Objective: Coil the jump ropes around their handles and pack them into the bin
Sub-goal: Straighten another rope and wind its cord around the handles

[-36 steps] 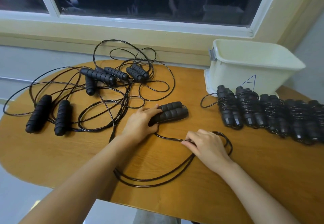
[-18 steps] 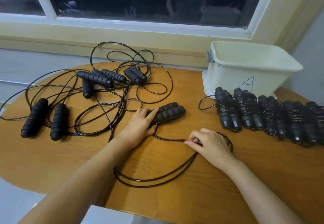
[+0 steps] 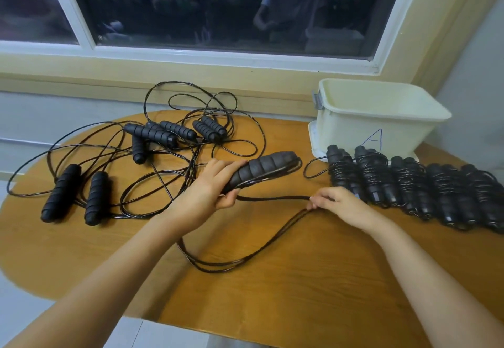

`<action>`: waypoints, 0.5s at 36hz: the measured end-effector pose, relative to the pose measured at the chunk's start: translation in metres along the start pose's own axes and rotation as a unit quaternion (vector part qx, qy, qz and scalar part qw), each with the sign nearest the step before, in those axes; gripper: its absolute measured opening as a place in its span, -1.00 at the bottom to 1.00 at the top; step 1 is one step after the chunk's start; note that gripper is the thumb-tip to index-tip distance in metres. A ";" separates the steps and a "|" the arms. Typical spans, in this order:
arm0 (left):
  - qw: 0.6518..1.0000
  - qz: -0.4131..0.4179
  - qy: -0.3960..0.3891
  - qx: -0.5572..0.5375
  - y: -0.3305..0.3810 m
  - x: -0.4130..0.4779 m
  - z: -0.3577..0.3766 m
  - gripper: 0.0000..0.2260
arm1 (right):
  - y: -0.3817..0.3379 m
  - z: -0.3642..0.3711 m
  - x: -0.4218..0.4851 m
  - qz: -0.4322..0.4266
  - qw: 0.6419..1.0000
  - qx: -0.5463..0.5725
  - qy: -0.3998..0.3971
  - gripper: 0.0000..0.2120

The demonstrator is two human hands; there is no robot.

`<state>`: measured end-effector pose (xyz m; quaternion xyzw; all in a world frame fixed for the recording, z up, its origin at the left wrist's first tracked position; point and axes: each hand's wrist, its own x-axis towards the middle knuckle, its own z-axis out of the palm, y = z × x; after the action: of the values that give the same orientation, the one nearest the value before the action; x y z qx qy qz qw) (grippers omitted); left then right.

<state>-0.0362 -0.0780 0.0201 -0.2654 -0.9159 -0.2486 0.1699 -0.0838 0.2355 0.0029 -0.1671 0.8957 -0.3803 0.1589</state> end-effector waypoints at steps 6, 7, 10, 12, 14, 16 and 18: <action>0.974 0.187 -0.048 0.120 0.039 0.004 -0.012 -0.47 | -0.030 -0.021 0.021 -0.011 0.998 0.003 0.055 -0.75; 0.962 0.216 -0.059 0.158 0.045 0.004 -0.012 -0.47 | -0.038 -0.023 0.023 -0.013 0.998 -0.010 0.061 -0.76; 0.930 0.256 -0.080 0.252 0.056 0.003 -0.008 -0.48 | -0.061 -0.030 0.027 -0.030 0.996 -0.010 0.087 -0.75; 0.925 0.228 -0.085 0.291 0.058 0.003 -0.004 -0.46 | -0.078 -0.035 0.023 -0.046 0.992 0.015 0.121 -0.71; 0.935 0.154 -0.082 0.310 0.054 0.005 -0.002 -0.42 | -0.094 -0.039 0.011 -0.066 0.986 0.049 0.144 -0.70; 0.939 0.070 -0.085 0.326 0.047 0.010 -0.002 -0.39 | -0.110 -0.034 -0.009 -0.085 0.986 0.059 0.130 -0.69; 0.938 0.013 -0.080 0.338 0.042 0.017 -0.003 -0.40 | -0.123 -0.017 -0.031 -0.100 0.989 0.031 0.106 -0.67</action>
<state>-0.0254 -0.0416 0.0455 -0.2229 -0.9531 0.0999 0.1785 -0.0414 0.1789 0.1096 -0.2094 0.8742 -0.4371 0.0295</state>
